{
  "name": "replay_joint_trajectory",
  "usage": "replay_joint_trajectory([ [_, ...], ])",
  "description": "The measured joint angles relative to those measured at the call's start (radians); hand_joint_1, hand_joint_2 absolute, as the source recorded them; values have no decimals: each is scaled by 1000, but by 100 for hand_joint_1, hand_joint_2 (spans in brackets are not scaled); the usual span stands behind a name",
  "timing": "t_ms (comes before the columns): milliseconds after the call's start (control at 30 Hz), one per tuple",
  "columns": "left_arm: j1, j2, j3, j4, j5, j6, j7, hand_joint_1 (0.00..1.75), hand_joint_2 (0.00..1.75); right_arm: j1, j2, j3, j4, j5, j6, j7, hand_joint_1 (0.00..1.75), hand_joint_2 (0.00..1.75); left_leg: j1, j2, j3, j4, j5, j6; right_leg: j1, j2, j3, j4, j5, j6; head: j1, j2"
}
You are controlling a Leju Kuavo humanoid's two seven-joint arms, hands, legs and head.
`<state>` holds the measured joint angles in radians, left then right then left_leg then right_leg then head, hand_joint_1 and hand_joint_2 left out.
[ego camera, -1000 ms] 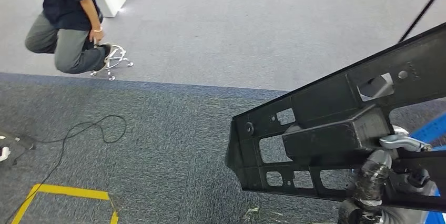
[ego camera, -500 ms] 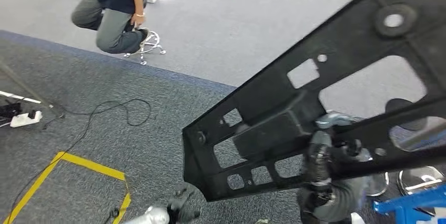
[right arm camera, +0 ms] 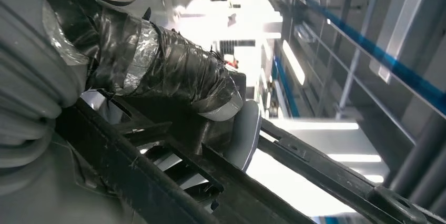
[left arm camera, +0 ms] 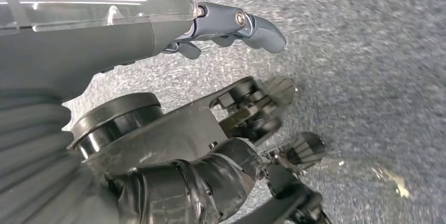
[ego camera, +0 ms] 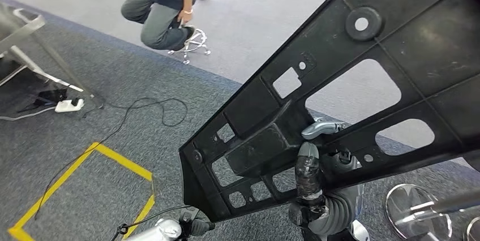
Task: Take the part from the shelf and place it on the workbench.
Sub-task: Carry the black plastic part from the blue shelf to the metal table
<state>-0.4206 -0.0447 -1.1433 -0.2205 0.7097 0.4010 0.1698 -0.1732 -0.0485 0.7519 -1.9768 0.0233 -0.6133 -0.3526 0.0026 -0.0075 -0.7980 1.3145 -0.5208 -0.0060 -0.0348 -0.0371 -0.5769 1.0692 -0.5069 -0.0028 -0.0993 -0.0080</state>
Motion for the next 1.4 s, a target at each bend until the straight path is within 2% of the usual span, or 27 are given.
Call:
replay_joint_trajectory([
  [67,0,0,0,0,-1,0,0,0,175,-2,1,3,4,0,0,0,175,175,-2,11,34,-88,67,8,1,-25,13,0,-10,1,0,0],
  [133,-3,1,0,0,-2,0,0,0,175,-5,2,6,7,0,0,0,175,175,-16,55,97,-215,115,21,5,-48,27,-4,-20,6,0,0],
  [200,-7,0,0,0,-2,0,0,0,175,-7,2,8,10,-1,0,0,175,175,-29,80,121,-266,117,31,11,-68,37,-14,-25,15,1,0],
  [300,-6,2,0,0,-2,0,1,0,175,-9,3,10,13,-2,0,0,175,175,-27,53,129,-281,116,40,16,-89,52,-30,-30,27,0,0],
  [333,-5,3,0,0,-2,0,1,0,175,-10,4,10,15,-2,0,-1,175,175,-22,43,138,-291,118,42,15,-74,55,-25,-36,30,2,0],
  [400,-6,3,0,0,-3,0,2,0,175,-10,7,10,16,0,-2,-3,175,175,-15,22,156,-309,122,56,15,-17,33,32,-67,34,8,0],
  [433,-8,2,0,0,-3,0,1,0,175,-7,8,10,17,1,-3,-4,175,175,-15,9,160,-311,121,61,15,13,2,92,-91,34,11,0],
  [467,-10,1,0,0,-3,0,1,0,175,-4,8,10,19,2,-4,-5,175,175,-16,-4,161,-310,120,66,16,28,-38,157,-113,34,13,0],
  [500,-10,0,0,0,-3,0,1,0,175,0,8,10,21,2,-4,-6,175,175,-16,-19,161,-309,118,67,16,34,-77,211,-123,35,15,0],
  [533,-9,-1,0,0,-2,0,1,0,175,3,8,10,24,3,-4,-6,175,175,-16,-35,161,-306,115,66,16,36,-102,235,-116,36,15,0],
  [567,-8,-1,0,0,-3,-1,2,0,175,4,9,11,26,5,-4,-6,175,175,-15,-51,162,-302,112,65,15,37,-109,222,-89,37,15,0],
  [600,-8,-1,0,0,-3,-1,2,0,175,4,9,11,27,7,-4,-6,175,175,-14,-68,162,-295,108,61,13,42,-96,172,-47,39,15,0],
  [667,-9,-3,0,0,-6,-2,2,0,175,6,10,11,28,14,-4,-8,175,175,-10,-96,156,-275,96,52,7,84,-55,57,13,39,17,0],
  [733,-11,-4,0,0,-8,0,3,0,175,9,11,11,28,18,-4,-11,175,175,-9,-118,146,-264,91,40,5,115,-36,8,23,32,17,0],
  [800,-10,-3,0,0,-8,1,3,0,175,11,14,11,28,19,-4,-13,175,175,-7,-136,139,-267,94,29,6,102,-31,3,24,20,17,0],
  [833,-9,-2,0,0,-8,1,3,0,175,11,17,11,28,19,-3,-14,175,175,-8,-127,137,-263,92,24,6,91,-27,-1,25,13,16,0],
  [900,-10,-2,0,0,-9,1,3,0,175,11,22,11,28,20,-3,-15,175,175,-9,-73,112,-212,67,13,4,66,-15,-11,25,2,9,0],
  [933,-11,-3,0,0,-9,1,3,0,175,12,24,11,28,21,-3,-15,175,175,-9,-39,85,-160,44,8,6,52,-10,-13,23,-3,6,0],
  [967,-13,-4,0,0,-9,0,3,0,175,13,25,11,29,21,-2,-16,175,175,-5,-19,51,-99,20,3,8,38,-7,-14,21,-6,3,0],
  [1033,-12,-5,0,0,-9,-3,6,0,175,14,25,11,30,21,-2,-16,175,175,0,-5,0,-14,2,-2,10,9,-2,-13,14,-9,3,0],
  [1067,-11,-5,0,0,-10,-4,8,0,175,14,26,11,30,21,-2,-15,175,175,2,-2,0,-19,17,-2,10,-4,1,-13,10,-9,3,0],
  [1100,-10,-4,0,0,-11,-5,10,0,175,14,26,11,31,21,-2,-15,175,175,2,3,20,-60,45,-1,11,-17,6,-14,6,-8,3,0],
  [1167,-12,-4,0,0,-16,-10,17,0,175,14,27,11,31,23,-2,-14,175,175,-5,43,89,-190,100,7,13,-41,19,-15,-4,-2,3,0],
  [1233,-19,-5,0,0,-26,-17,26,0,175,14,27,11,31,29,-6,-10,175,175,-18,80,130,-267,115,20,19,-61,29,-20,-11,6,4,0],
  [1267,-22,-5,0,0,-31,-21,31,0,175,14,27,11,31,32,-11,-6,175,175,-24,83,132,-274,111,25,22,-71,32,-25,-13,11,4,0],
  [1333,-25,-6,0,0,-42,-23,43,0,175,16,27,9,30,36,-20,1,175,175,-21,58,137,-284,112,33,22,-80,42,-29,-20,22,5,0],
  [1400,-33,-12,0,0,-52,-26,54,0,175,18,26,4,26,41,-26,4,175,175,-15,33,150,-296,114,45,19,-36,30,12,-47,30,8,0],
])
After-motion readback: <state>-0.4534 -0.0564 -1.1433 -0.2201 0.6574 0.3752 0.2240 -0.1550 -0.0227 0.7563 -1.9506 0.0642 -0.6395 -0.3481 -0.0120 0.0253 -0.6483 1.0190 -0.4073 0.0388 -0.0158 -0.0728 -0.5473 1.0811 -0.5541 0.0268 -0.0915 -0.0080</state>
